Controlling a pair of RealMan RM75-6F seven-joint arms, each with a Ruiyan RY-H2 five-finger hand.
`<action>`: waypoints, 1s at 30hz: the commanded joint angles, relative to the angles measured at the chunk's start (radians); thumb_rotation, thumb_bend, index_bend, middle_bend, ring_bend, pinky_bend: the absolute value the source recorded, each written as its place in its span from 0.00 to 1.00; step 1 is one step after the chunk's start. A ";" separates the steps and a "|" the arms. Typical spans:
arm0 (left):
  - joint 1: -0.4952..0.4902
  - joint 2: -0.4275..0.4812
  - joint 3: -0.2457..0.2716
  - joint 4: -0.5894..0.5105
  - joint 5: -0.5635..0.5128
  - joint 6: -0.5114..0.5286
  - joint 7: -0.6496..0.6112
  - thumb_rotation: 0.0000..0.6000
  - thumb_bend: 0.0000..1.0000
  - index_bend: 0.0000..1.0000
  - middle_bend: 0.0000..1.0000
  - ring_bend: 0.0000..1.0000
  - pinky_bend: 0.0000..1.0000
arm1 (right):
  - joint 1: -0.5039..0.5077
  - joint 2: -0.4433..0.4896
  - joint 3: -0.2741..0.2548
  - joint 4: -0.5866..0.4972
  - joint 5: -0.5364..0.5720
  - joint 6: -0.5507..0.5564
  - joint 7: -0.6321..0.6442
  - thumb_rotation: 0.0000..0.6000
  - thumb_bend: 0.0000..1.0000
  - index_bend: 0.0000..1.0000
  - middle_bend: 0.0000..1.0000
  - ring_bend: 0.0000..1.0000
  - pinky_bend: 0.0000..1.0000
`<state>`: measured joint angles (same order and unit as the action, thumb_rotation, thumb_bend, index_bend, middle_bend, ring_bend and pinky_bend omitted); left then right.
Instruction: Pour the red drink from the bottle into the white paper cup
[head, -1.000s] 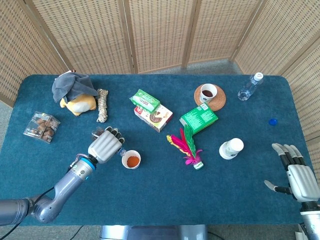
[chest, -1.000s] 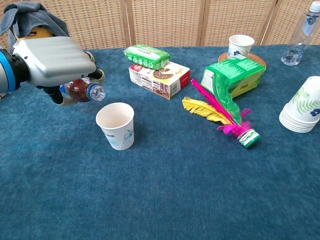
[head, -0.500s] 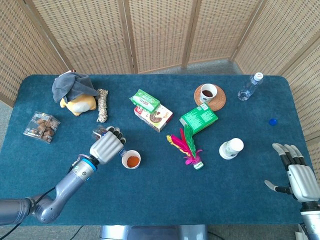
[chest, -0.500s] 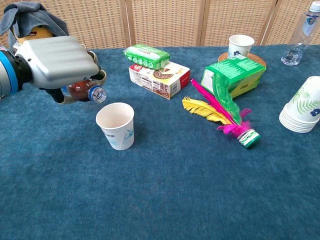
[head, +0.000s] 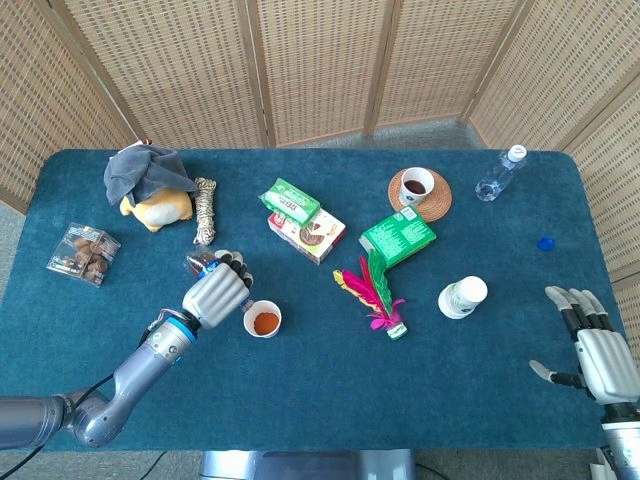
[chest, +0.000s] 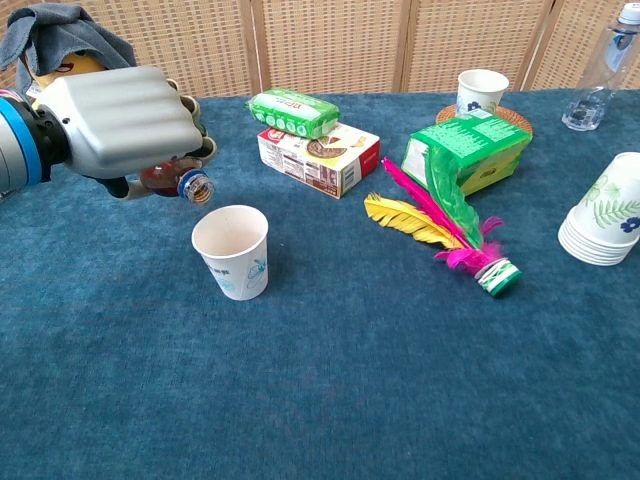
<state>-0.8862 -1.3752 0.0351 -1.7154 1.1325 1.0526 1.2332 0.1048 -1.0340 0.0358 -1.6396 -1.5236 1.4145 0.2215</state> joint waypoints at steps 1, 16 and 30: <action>-0.006 -0.002 0.003 0.002 -0.003 -0.003 0.017 1.00 0.44 0.55 0.42 0.29 0.40 | 0.000 0.000 0.000 0.000 0.001 -0.001 0.001 1.00 0.00 0.00 0.00 0.00 0.00; -0.022 -0.011 0.005 -0.009 -0.008 0.001 0.061 1.00 0.44 0.55 0.42 0.29 0.40 | -0.002 0.003 0.002 0.002 0.001 0.003 0.011 1.00 0.00 0.00 0.00 0.00 0.00; 0.025 -0.019 -0.014 0.005 -0.007 0.014 -0.143 1.00 0.44 0.55 0.42 0.29 0.40 | 0.001 -0.001 0.000 0.002 0.001 -0.004 -0.005 1.00 0.00 0.00 0.00 0.00 0.00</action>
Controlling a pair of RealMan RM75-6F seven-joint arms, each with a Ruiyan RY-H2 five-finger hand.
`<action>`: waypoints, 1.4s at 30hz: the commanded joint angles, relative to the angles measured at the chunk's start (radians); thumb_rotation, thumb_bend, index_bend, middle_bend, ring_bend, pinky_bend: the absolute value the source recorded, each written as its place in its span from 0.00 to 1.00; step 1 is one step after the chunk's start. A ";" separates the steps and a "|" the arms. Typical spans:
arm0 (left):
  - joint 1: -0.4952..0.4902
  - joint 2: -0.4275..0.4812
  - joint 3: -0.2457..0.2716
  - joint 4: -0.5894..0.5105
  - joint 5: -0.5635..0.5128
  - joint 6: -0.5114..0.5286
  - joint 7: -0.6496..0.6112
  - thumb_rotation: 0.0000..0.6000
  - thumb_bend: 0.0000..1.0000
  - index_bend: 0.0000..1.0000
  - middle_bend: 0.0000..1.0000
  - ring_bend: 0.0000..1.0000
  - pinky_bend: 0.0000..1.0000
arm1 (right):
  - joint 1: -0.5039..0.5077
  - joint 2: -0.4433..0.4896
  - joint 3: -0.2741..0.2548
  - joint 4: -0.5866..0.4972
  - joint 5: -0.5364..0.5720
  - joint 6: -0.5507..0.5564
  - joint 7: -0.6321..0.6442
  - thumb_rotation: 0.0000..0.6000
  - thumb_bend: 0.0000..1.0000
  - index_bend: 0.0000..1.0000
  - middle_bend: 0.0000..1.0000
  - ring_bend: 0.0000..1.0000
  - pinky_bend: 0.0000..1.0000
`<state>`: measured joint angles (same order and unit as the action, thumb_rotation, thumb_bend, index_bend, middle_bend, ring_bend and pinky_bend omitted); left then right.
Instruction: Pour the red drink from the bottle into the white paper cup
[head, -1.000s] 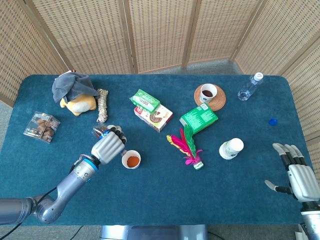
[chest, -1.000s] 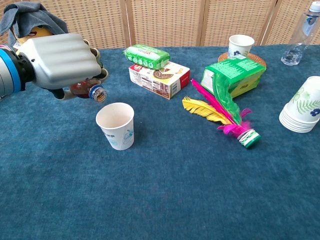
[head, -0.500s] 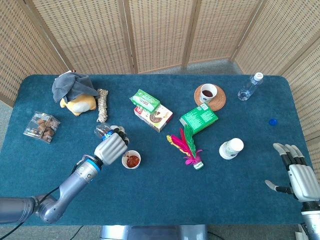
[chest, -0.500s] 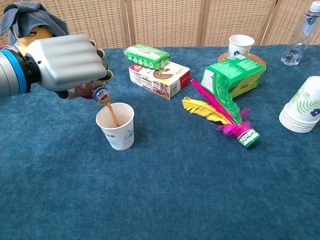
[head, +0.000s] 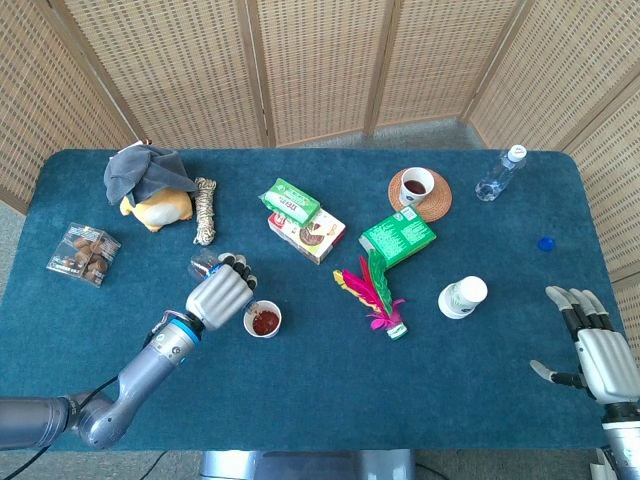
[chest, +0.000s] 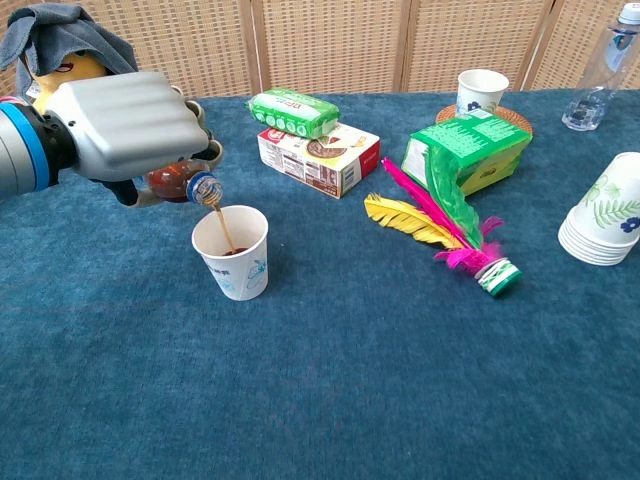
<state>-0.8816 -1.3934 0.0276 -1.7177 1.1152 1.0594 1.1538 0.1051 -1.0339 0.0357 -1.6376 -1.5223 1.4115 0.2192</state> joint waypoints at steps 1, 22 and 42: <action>0.025 -0.001 -0.008 0.008 0.012 0.008 -0.083 1.00 0.44 0.55 0.42 0.29 0.40 | 0.001 -0.001 -0.001 -0.001 0.000 -0.002 -0.005 1.00 0.00 0.00 0.00 0.00 0.00; 0.199 -0.015 -0.100 0.126 0.085 0.063 -0.824 1.00 0.44 0.56 0.43 0.29 0.40 | 0.012 -0.024 -0.011 -0.011 0.000 -0.029 -0.082 1.00 0.00 0.00 0.00 0.00 0.00; 0.310 -0.114 -0.134 0.393 0.187 -0.020 -1.594 1.00 0.42 0.52 0.38 0.26 0.39 | 0.028 -0.056 -0.021 -0.015 0.017 -0.074 -0.167 1.00 0.00 0.00 0.00 0.00 0.00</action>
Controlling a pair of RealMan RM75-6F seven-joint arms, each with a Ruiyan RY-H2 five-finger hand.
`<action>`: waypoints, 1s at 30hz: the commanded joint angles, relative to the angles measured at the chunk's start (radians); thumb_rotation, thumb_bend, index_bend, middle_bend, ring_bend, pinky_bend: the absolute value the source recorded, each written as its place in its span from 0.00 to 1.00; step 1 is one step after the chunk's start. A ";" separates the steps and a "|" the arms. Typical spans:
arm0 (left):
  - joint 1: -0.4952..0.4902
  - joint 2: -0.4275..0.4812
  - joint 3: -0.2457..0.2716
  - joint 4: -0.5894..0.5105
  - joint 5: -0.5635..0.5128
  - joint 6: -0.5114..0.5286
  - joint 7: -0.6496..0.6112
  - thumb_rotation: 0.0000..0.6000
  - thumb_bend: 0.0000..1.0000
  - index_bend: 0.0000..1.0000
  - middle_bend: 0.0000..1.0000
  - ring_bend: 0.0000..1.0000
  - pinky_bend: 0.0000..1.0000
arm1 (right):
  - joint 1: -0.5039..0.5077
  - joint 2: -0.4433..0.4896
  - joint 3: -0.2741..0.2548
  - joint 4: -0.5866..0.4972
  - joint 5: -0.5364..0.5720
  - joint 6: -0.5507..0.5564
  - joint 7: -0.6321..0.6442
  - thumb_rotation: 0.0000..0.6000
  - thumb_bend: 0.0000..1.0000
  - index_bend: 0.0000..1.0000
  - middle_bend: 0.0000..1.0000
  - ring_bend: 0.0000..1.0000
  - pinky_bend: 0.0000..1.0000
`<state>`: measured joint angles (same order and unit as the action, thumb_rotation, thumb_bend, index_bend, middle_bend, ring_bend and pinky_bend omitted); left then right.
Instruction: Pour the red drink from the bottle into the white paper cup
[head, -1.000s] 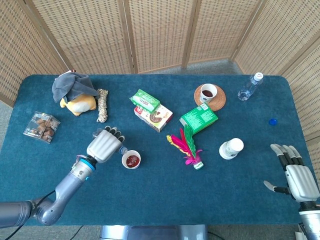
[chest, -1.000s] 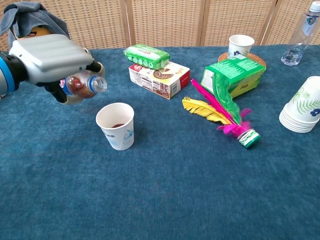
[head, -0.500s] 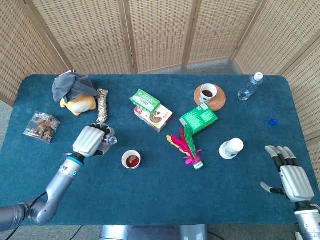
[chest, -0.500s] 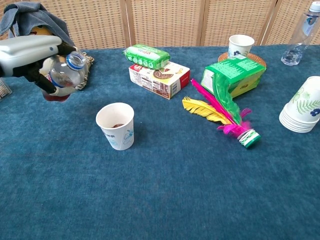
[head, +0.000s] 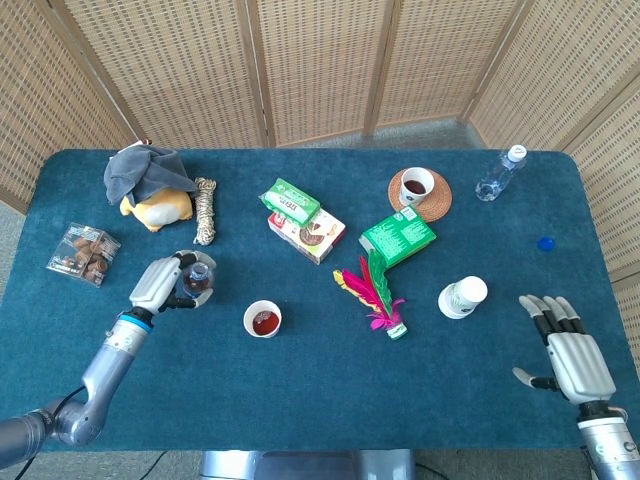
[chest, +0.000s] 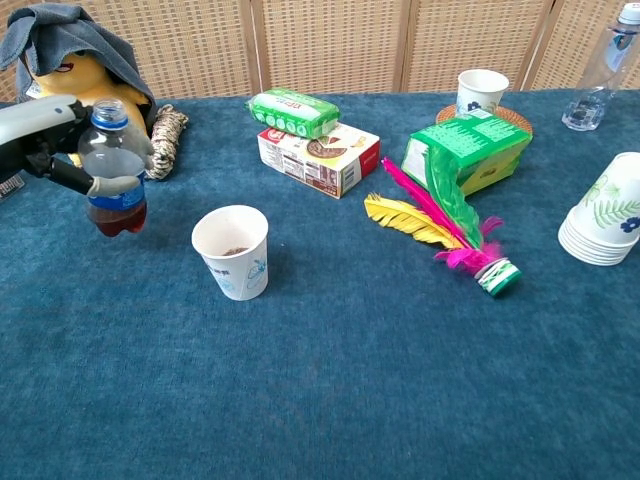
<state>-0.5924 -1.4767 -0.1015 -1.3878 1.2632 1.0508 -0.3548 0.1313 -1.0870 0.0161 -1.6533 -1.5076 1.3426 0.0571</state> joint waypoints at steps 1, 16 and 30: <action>0.023 -0.040 -0.006 0.078 0.051 -0.007 -0.115 1.00 0.42 0.52 0.38 0.25 0.39 | 0.003 -0.004 -0.002 0.001 0.003 -0.008 -0.008 1.00 0.00 0.00 0.00 0.00 0.00; 0.032 -0.216 -0.026 0.357 0.155 0.089 -0.346 1.00 0.41 0.51 0.38 0.24 0.39 | 0.014 -0.017 -0.004 0.007 0.022 -0.035 -0.028 1.00 0.00 0.00 0.00 0.00 0.00; 0.026 -0.287 -0.017 0.464 0.183 0.088 -0.439 1.00 0.40 0.48 0.34 0.20 0.36 | 0.016 -0.016 -0.004 0.010 0.028 -0.038 -0.024 1.00 0.00 0.00 0.00 0.00 0.00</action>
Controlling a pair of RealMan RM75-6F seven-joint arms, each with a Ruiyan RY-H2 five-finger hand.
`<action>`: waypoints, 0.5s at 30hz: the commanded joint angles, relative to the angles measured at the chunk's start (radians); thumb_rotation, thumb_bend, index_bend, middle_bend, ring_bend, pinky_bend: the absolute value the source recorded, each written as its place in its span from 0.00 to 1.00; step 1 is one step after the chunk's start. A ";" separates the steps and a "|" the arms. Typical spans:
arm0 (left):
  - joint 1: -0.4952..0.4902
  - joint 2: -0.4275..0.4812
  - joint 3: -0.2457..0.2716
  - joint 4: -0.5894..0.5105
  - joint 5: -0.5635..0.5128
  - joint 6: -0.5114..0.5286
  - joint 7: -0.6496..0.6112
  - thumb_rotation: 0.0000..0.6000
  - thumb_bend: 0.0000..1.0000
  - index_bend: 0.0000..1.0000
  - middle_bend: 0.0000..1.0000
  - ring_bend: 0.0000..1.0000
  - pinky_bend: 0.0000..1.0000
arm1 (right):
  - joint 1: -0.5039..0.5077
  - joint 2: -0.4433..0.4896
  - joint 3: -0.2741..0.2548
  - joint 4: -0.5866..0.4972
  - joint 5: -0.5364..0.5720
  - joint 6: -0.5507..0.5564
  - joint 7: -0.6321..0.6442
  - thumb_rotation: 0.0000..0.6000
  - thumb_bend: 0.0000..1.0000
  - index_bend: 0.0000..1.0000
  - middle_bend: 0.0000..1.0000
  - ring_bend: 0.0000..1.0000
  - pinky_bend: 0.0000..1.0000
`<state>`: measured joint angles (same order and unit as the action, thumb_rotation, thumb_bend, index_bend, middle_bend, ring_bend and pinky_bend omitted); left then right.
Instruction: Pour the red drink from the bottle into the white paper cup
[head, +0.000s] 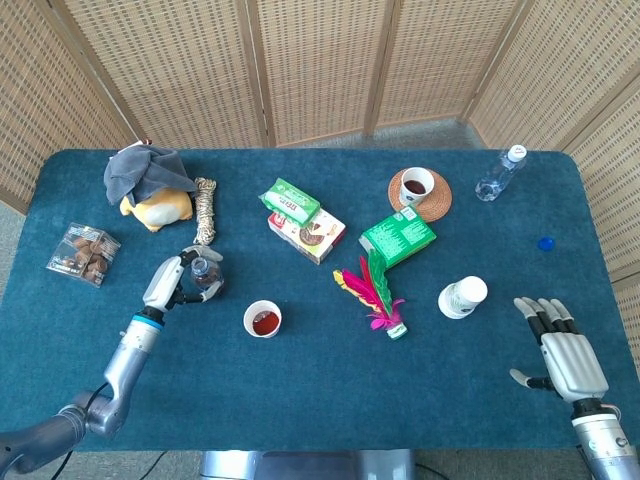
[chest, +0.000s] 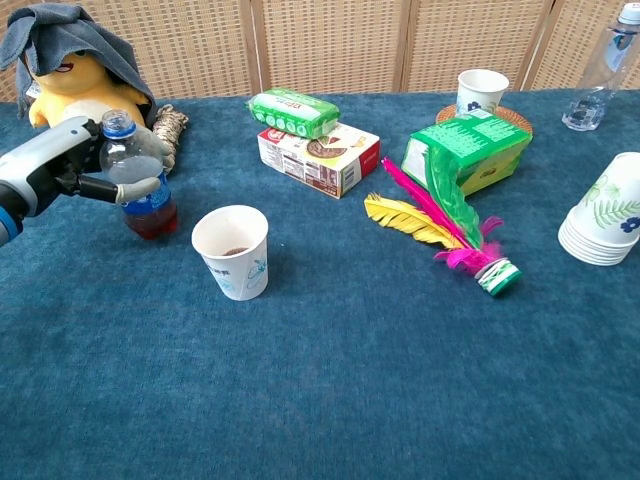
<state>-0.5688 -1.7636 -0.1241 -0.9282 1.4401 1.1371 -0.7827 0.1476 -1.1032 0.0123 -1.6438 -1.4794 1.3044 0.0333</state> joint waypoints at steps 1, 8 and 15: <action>0.004 0.001 0.008 0.006 0.009 0.002 -0.017 1.00 0.40 0.47 0.31 0.16 0.34 | 0.000 0.000 0.000 0.000 0.000 0.000 0.000 1.00 0.00 0.00 0.00 0.00 0.00; 0.016 0.006 0.028 0.029 0.014 -0.019 -0.051 1.00 0.36 0.36 0.08 0.00 0.18 | 0.001 -0.002 -0.002 -0.001 -0.001 -0.001 -0.004 1.00 0.00 0.00 0.00 0.00 0.00; 0.023 0.010 0.037 0.044 0.029 -0.010 -0.104 1.00 0.35 0.19 0.00 0.00 0.11 | 0.003 -0.004 -0.004 -0.002 0.000 -0.005 -0.010 1.00 0.00 0.00 0.00 0.00 0.00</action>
<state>-0.5474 -1.7547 -0.0893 -0.8867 1.4669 1.1264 -0.8839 0.1504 -1.1075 0.0086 -1.6455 -1.4791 1.2994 0.0227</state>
